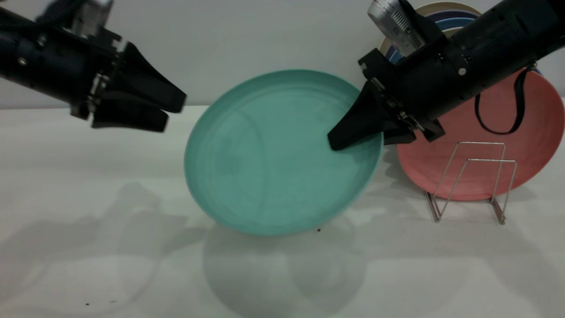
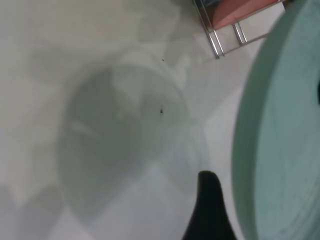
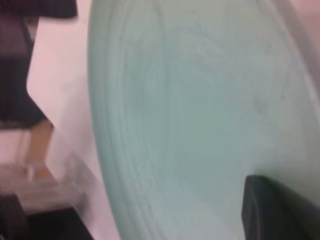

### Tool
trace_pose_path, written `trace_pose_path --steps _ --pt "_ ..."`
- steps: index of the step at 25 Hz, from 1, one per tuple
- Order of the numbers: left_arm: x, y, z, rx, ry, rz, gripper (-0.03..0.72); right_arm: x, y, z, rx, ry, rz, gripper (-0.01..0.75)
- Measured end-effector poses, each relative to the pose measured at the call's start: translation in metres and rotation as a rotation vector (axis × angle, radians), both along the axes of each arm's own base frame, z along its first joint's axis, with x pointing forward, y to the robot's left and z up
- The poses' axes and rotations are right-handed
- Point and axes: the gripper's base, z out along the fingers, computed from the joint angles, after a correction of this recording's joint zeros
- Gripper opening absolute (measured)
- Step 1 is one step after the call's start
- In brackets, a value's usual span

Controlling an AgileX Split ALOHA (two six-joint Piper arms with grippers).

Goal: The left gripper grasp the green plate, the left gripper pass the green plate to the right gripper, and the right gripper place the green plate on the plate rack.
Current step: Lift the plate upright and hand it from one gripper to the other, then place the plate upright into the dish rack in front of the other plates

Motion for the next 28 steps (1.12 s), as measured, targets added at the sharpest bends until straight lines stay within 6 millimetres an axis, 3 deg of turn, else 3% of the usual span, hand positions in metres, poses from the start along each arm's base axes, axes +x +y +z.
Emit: trace_pose_path --steps 3,7,11,14,20,28 --pt "-0.002 0.006 0.008 0.025 -0.025 -0.009 0.575 -0.005 -0.002 0.018 -0.031 -0.123 0.114 0.104" --pt "-0.003 0.011 0.011 0.038 -0.035 -0.009 0.574 -0.016 -0.009 0.07 -0.127 -0.414 0.263 0.104" --pt "-0.003 0.011 0.01 0.041 -0.034 -0.013 0.574 -0.028 -0.026 0.12 -0.367 -0.788 0.431 0.104" --pt "-0.003 0.011 0.01 0.042 -0.034 -0.013 0.574 -0.032 -0.042 0.141 -0.62 -1.006 0.568 0.104" --pt "-0.003 0.011 0.01 0.04 -0.028 -0.008 0.572 -0.034 -0.064 0.156 -0.918 -1.147 0.741 0.103" --pt "-0.003 0.011 0.01 0.038 -0.016 0.001 0.57 -0.014 -0.106 0.144 -0.992 -1.076 0.612 0.102"
